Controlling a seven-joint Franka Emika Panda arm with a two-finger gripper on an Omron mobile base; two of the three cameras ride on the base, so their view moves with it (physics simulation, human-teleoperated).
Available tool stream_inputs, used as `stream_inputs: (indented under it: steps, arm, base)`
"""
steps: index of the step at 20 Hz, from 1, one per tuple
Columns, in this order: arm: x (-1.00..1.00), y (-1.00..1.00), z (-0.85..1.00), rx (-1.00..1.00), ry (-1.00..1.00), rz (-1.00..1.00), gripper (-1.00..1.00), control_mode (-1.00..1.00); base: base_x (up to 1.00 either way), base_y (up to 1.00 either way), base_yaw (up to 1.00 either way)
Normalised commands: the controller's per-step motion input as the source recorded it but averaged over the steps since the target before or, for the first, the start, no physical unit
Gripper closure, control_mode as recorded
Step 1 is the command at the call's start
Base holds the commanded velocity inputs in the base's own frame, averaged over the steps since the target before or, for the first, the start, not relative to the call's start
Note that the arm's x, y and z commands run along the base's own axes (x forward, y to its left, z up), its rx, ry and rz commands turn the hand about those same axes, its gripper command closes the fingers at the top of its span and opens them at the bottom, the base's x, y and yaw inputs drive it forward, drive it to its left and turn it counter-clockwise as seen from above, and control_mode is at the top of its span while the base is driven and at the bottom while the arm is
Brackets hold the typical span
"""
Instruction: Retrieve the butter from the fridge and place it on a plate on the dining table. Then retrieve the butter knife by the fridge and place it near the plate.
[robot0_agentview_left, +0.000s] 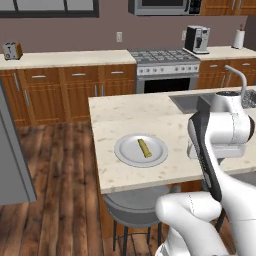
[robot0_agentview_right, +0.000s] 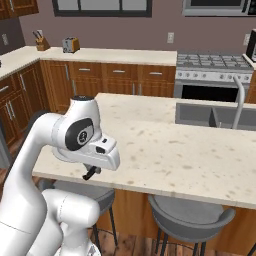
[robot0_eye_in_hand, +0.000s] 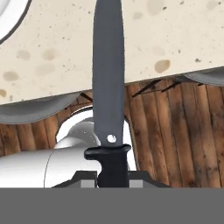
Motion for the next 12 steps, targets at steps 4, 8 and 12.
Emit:
stream_inputs:
  steps: [4,8,12]
  arm:
    - [0.39,0.00,0.00,0.00,-0.01,-0.02,1.00,-1.00]
    - [0.89,0.03,-0.03,0.00,-0.11,-0.01,1.00,-1.00]
    - [0.88,0.00,-0.08,0.00,-0.10,-0.02,1.00,-1.00]
  base:
    - [0.24,0.00,-0.03]
    - [0.00,0.00,0.00]
    - [0.00,0.00,0.00]
